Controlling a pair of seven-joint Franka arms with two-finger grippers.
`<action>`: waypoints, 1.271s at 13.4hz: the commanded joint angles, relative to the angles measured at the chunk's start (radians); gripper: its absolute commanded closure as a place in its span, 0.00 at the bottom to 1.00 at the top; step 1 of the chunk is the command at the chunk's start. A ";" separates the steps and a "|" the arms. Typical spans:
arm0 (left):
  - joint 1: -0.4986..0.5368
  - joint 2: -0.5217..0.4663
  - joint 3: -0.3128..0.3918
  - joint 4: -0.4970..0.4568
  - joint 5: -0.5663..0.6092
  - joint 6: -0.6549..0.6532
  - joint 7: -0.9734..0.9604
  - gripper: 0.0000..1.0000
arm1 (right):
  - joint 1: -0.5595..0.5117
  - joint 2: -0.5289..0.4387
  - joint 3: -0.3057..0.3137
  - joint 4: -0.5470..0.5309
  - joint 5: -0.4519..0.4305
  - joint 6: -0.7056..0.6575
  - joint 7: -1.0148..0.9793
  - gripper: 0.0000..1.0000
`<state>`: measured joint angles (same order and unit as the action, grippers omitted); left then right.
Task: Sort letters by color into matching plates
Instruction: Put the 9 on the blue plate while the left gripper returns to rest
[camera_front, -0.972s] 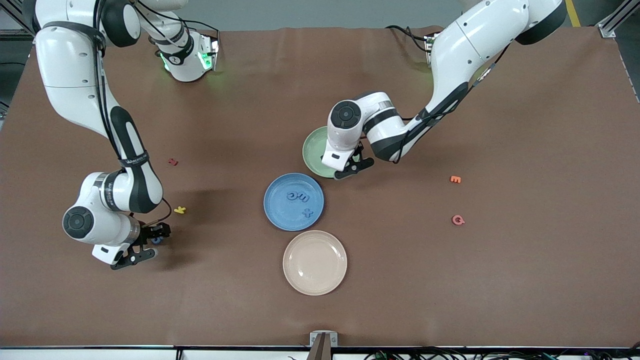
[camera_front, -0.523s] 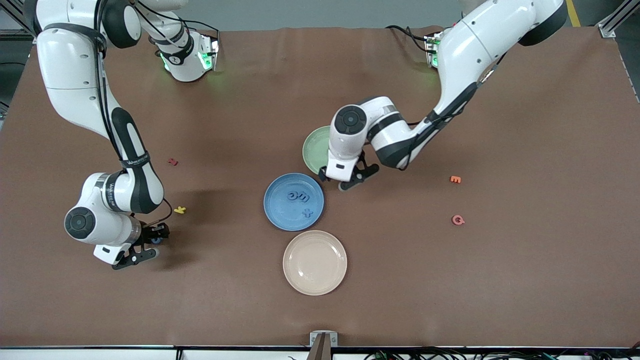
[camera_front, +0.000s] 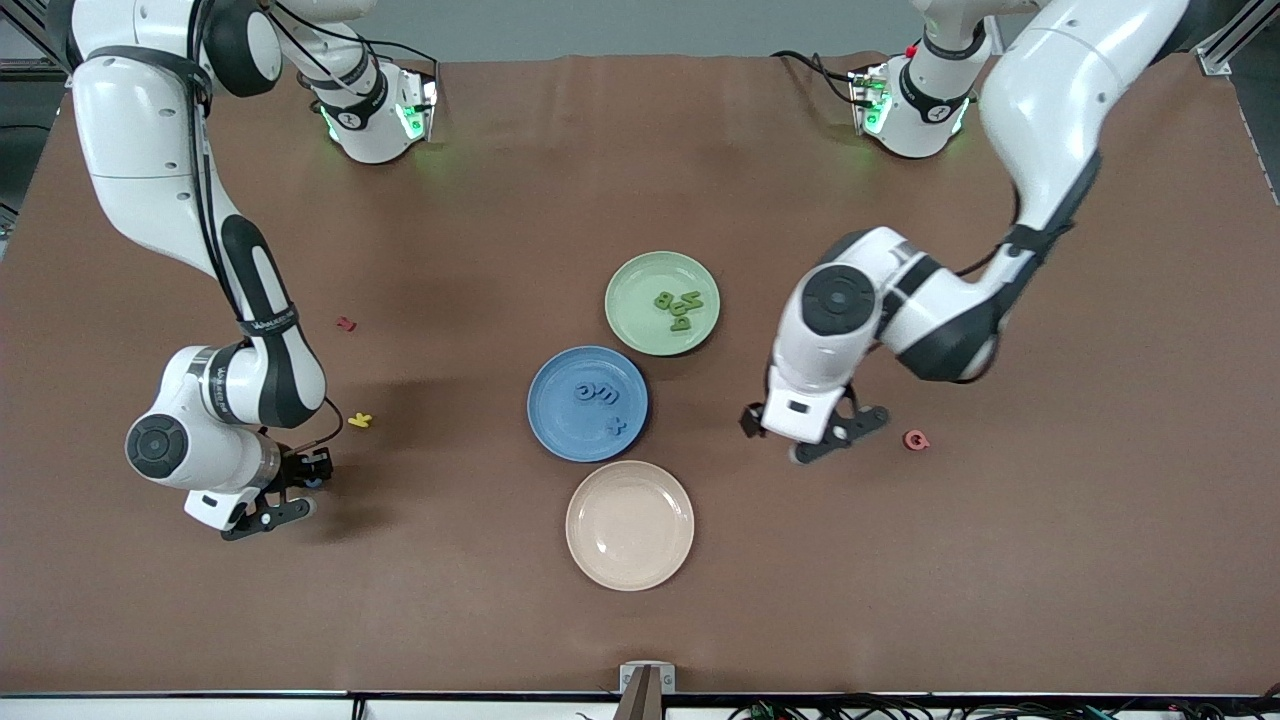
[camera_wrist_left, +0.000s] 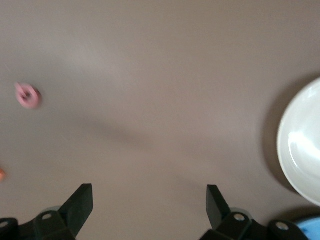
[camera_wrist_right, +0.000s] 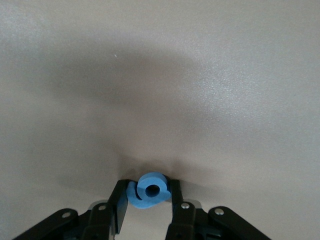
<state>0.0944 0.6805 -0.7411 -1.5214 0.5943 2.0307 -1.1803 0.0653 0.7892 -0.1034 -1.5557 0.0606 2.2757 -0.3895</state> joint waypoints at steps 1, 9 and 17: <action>0.063 -0.047 -0.004 0.010 0.010 -0.029 0.129 0.00 | -0.012 -0.017 0.018 0.008 0.001 -0.016 -0.017 0.80; 0.150 -0.260 0.110 0.007 -0.156 -0.133 0.549 0.00 | 0.170 -0.180 0.022 0.009 -0.005 -0.346 0.410 0.82; -0.022 -0.594 0.555 -0.075 -0.557 -0.303 0.922 0.00 | 0.485 -0.142 0.027 0.008 0.142 -0.213 1.045 0.82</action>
<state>0.1063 0.1822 -0.2658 -1.5235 0.1014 1.7589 -0.3116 0.5062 0.6285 -0.0666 -1.5378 0.1819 2.0041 0.5613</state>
